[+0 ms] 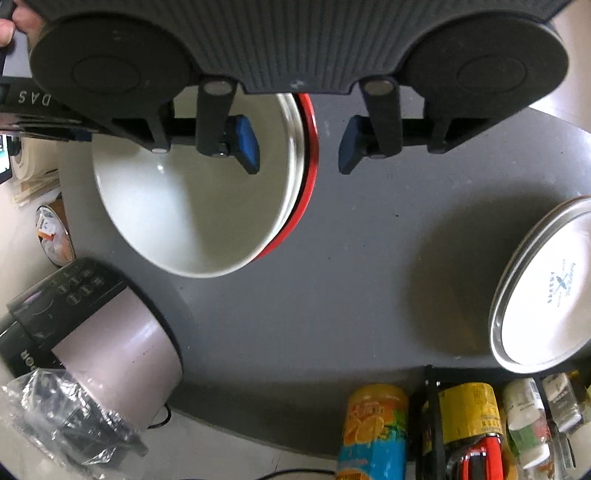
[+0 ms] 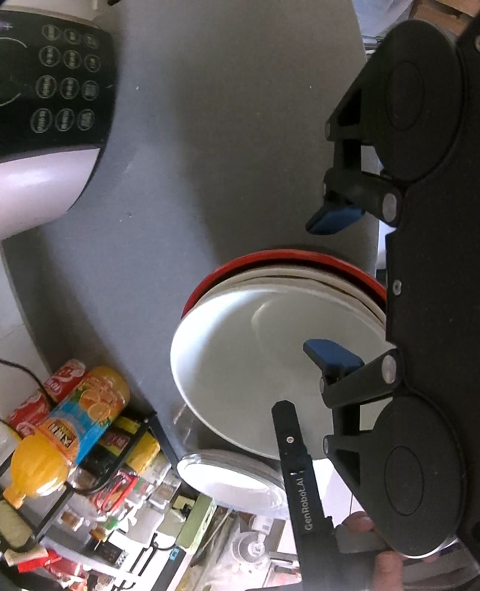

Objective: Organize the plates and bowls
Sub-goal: 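Move both tools toward the red bowl holding the white bowls, then close both tools on the rim of the red bowl stack, then carry the bowl stack with both tools and lower it onto the plates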

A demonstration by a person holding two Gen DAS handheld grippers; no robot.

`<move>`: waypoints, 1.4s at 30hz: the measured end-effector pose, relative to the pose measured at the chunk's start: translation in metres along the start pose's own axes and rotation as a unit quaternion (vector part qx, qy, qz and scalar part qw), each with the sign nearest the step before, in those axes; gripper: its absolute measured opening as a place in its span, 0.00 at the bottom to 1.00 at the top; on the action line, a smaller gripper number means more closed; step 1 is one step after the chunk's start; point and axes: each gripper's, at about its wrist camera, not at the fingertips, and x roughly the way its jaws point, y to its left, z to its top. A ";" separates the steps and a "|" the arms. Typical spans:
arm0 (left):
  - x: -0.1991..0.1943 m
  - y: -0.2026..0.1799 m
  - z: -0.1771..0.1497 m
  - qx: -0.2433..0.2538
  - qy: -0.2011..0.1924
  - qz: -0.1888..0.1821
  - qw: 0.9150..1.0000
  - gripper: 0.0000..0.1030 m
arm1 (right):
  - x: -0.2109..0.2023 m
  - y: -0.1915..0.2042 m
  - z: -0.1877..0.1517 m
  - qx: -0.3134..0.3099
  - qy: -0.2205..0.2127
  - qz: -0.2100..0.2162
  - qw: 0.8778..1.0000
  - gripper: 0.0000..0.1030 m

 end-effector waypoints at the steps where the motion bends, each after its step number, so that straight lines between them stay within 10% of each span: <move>1: 0.003 0.001 0.001 -0.004 0.005 -0.001 1.000 0.39 | 0.003 -0.001 0.001 0.005 0.005 0.001 1.000 0.57; 17: 0.024 0.007 0.000 -0.021 0.042 -0.024 0.999 0.25 | 0.020 -0.010 0.001 0.020 0.015 -0.018 1.000 0.32; 42: -0.014 0.063 0.032 -0.027 0.022 -0.001 0.999 0.25 | 0.024 0.077 0.030 -0.013 -0.008 -0.009 1.000 0.31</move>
